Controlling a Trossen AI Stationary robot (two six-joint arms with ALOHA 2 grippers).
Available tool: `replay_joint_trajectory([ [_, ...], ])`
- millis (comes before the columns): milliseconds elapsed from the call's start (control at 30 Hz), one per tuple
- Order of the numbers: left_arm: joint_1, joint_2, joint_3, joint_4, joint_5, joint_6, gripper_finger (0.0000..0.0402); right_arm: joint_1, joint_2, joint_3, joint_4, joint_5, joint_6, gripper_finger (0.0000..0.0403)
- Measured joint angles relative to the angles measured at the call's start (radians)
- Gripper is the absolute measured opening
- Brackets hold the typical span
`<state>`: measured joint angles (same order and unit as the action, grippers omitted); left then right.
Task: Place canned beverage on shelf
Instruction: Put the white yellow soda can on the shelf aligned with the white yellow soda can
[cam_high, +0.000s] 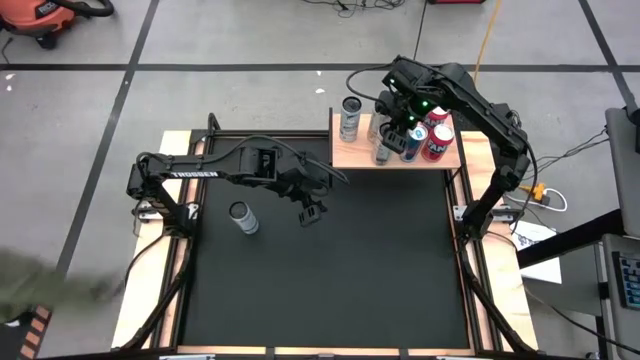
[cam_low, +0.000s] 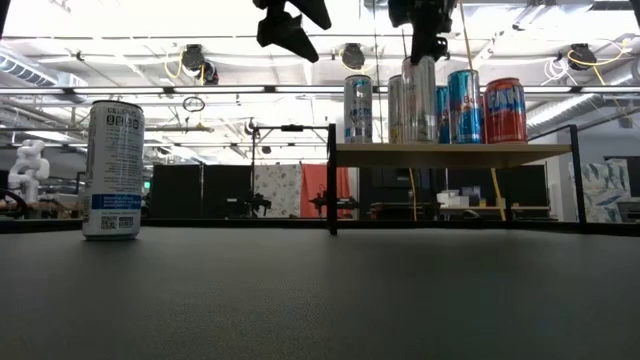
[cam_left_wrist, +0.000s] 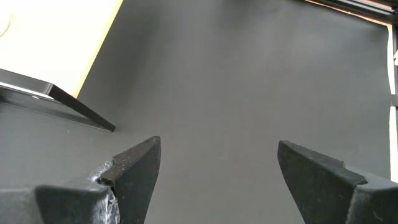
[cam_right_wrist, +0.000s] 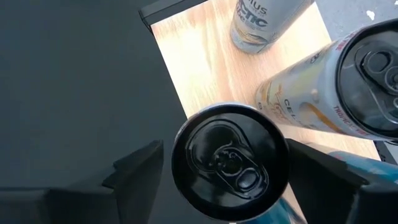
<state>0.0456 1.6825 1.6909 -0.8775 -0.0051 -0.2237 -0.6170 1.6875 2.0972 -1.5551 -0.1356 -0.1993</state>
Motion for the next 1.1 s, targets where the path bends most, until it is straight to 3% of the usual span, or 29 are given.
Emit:
replay_joint_trajectory([
  [233,0.0,0.0,0.0,0.0,0.0,0.0,0.0322,0.0,-0.003,0.0,-0.004,0.004,0.0,0.0328],
  [567,0.0,0.0,0.0,0.0,0.0,-0.003,0.0322,0.0,-0.081,0.0,0.0,0.006,0.004,0.0329],
  [833,0.0,0.0,0.0,0.0,0.0,-0.005,0.0322,0.037,-0.124,0.0,-0.013,0.002,0.11,0.0329],
  [1100,0.0,0.0,0.0,0.001,0.0,-0.005,0.0322,0.105,-0.124,0.0,-0.015,0.001,0.167,0.0281],
])
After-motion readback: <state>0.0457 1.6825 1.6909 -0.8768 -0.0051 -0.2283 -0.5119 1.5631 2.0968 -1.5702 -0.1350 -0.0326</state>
